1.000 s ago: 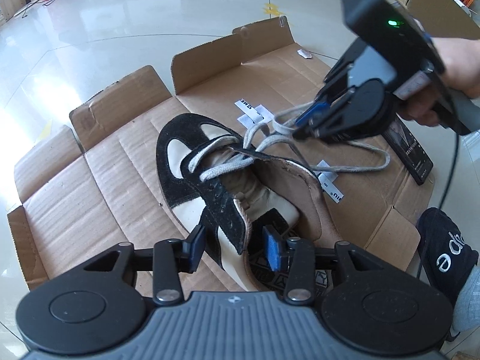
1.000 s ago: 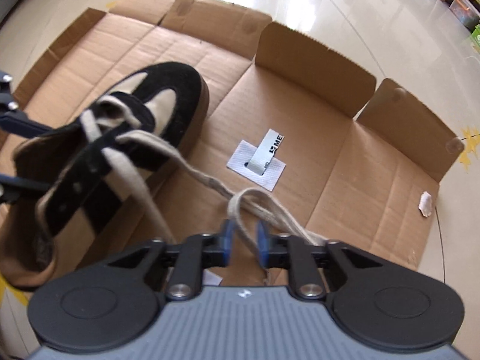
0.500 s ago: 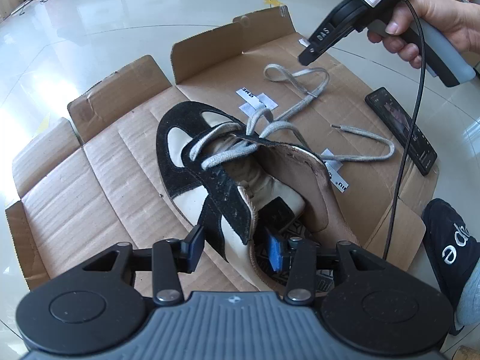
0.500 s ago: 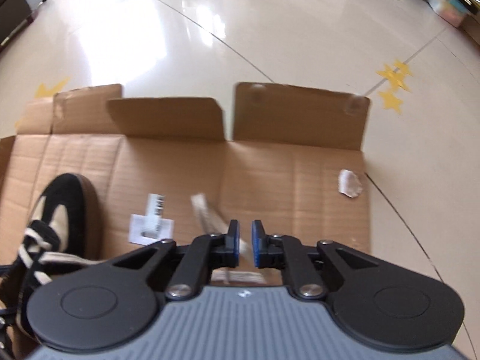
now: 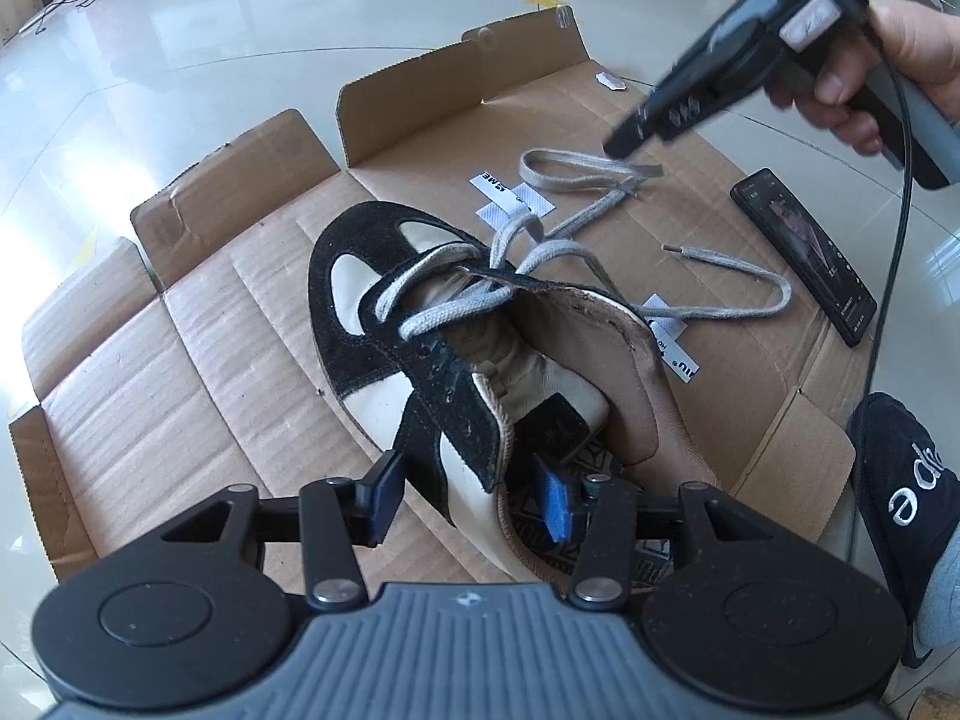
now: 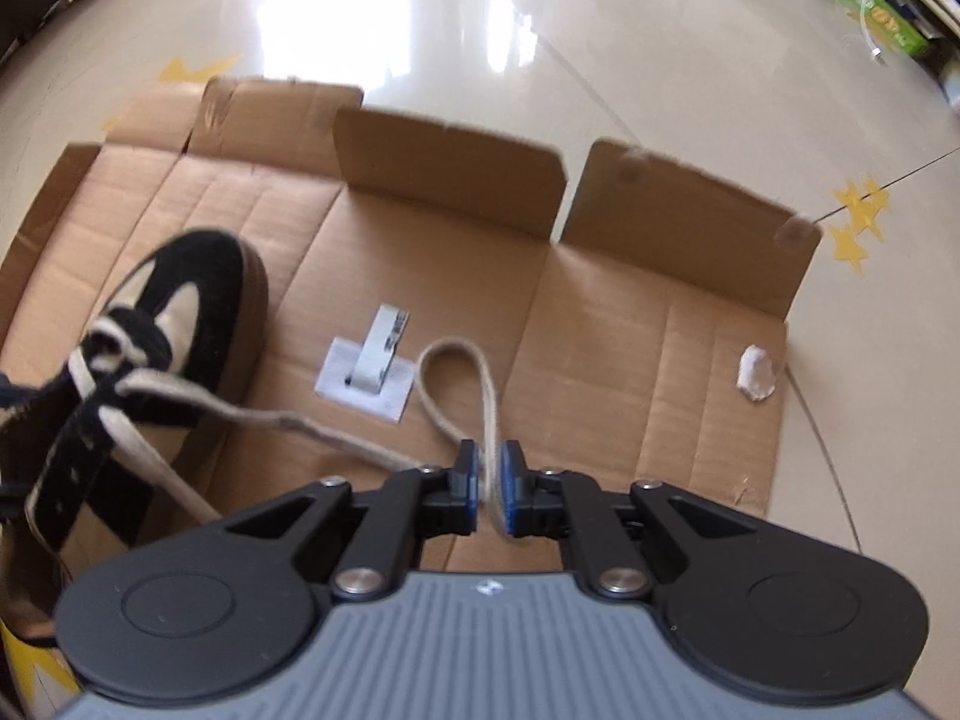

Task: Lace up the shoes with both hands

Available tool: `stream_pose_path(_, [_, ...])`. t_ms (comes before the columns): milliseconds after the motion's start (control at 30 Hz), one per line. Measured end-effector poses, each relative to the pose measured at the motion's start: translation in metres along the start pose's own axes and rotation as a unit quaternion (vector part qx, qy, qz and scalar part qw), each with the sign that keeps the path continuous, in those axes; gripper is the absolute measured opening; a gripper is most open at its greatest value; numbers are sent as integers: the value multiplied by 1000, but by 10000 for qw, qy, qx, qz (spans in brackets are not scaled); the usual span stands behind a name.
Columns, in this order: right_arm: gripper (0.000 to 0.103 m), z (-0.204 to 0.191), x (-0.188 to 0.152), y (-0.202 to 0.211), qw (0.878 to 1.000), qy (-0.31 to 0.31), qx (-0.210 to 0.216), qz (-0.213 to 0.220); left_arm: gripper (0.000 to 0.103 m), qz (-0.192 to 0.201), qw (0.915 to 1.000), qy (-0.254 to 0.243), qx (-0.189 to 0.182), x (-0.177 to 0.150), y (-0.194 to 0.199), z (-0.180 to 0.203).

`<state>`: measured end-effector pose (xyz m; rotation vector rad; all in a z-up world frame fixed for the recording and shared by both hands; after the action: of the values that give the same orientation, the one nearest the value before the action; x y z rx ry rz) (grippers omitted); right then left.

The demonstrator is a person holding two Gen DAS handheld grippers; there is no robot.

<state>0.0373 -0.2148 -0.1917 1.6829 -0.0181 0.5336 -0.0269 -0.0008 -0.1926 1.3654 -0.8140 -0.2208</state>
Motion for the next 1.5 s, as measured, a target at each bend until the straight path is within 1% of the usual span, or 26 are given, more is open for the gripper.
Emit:
stream_pose_path(100, [11, -8, 3, 2, 9993, 129, 318, -119, 49, -16, 10000, 1, -16, -1, 0, -1])
stream_pose_path(233, [11, -32, 2, -14, 9949, 967, 151, -227, 49, -33, 10000, 12, -9, -3, 0, -1])
stream_pose_path(367, [11, -36, 7, -41, 9932, 1092, 88, -397, 49, -65, 10000, 24, 0, -4, -1, -1])
stream_pose_path(433, [10, -35, 10, -50, 9937, 1010, 102, -468, 49, -81, 10000, 25, -14, -5, -2, -1])
stream_pose_path(467, [3, -32, 13, -55, 9951, 827, 186, -513, 49, -86, 10000, 17, -21, -5, -2, 0])
stream_pose_path(500, [2, -31, 17, -56, 9963, 618, 320, -497, 49, -89, 10000, 4, -29, -5, -2, 0])
stream_pose_path(533, [2, -30, 19, -55, 9969, 497, 402, -459, 49, -92, 10000, -8, -36, -5, -2, 0])
stream_pose_path(633, [1, -23, 33, -47, 9953, -307, 906, -167, 50, -99, 9999, -11, -52, -5, -3, -1])
stream_pose_path(700, [1, -12, 43, -35, 9890, -962, 1108, 174, 50, -101, 9999, -5, -60, -6, -3, -2])
stream_pose_path(733, [2, -8, 45, -31, 9867, -1142, 1128, 268, 50, -99, 9999, -1, -60, -6, -2, -2])
stream_pose_path(800, [2, 8, 47, -22, 9796, -1646, 1052, 469, 51, -101, 9999, 0, -55, -7, -2, -2])
stream_pose_path(833, [2, 13, 46, -19, 9785, -1747, 981, 490, 51, -104, 9999, -2, -52, -7, -3, -2])
stream_pose_path(900, [8, 27, 39, -20, 9789, -1906, 636, 377, 51, -117, 9999, -18, -48, -7, -3, -1])
stream_pose_path(967, [12, 35, 29, -26, 9790, -1977, 457, 185, 51, -126, 9999, -34, -50, -8, -3, -1])
stream_pose_path(1000, [17, 39, 23, -29, 9792, -1996, 359, 73, 51, -130, 9999, -42, -52, -8, -3, 0])
stream_pose_path(1033, [19, 40, 20, -31, 9808, -1929, 296, 38, 51, -137, 9999, -50, -55, -8, -4, 0])
stream_pose_path(1100, [19, 37, 19, -24, 9909, -1334, 125, 87, 51, -148, 9999, -65, -50, -8, -4, 1])
stream_pose_path(1167, [19, 32, 18, -17, 9975, -696, -47, 142, 51, -146, 9999, -73, -44, -8, -4, 1])
stream_pose_path(1200, [19, 22, 21, -9, 9996, 13, -130, 240, 53, -146, 9999, -72, -40, -8, -4, 0])
stream_pose_path(1233, [18, 15, 21, -5, 9982, 503, -168, 294, 54, -147, 9999, -65, -33, -8, -4, -1])
stream_pose_path(1267, [18, -1, 24, 2, 9898, 1361, -198, 377, 55, -147, 9999, -58, -30, -8, -4, -1])
stream_pose_path(1333, [16, -19, 25, 6, 9665, 2523, -271, 386, 55, -152, 9999, -37, -44, -7, -4, -1])
stream_pose_path(1367, [16, -32, 21, 6, 9389, 3396, -423, 369, 55, -143, 9999, -33, -44, -7, -3, -1])
stream_pose_path(1400, [16, -43, 12, 6, 8968, 4371, -569, 371, 55, -125, 9999, -32, -40, -7, -3, -1])
stream_pose_path(1433, [16, -47, 8, 6, 8749, 4794, -591, 353, 55, -108, 9999, -33, -34, -7, -2, -1])
stream_pose_path(1500, [15, -51, -4, 1, 8113, 5810, -624, 161, 55, -101, 9999, -26, -22, -8, -2, -2])
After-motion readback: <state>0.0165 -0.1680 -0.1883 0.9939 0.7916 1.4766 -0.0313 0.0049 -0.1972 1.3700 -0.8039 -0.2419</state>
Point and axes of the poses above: each gripper's, at about its wrist camera, not at the fingertips, and y roughly against the way its jaws point, z to its right, x to its top, the point moved 2 cm from there along -y, roughly the way its jaws point, and after that the axes turned 5 degrees about x, right-handed, at the moved point
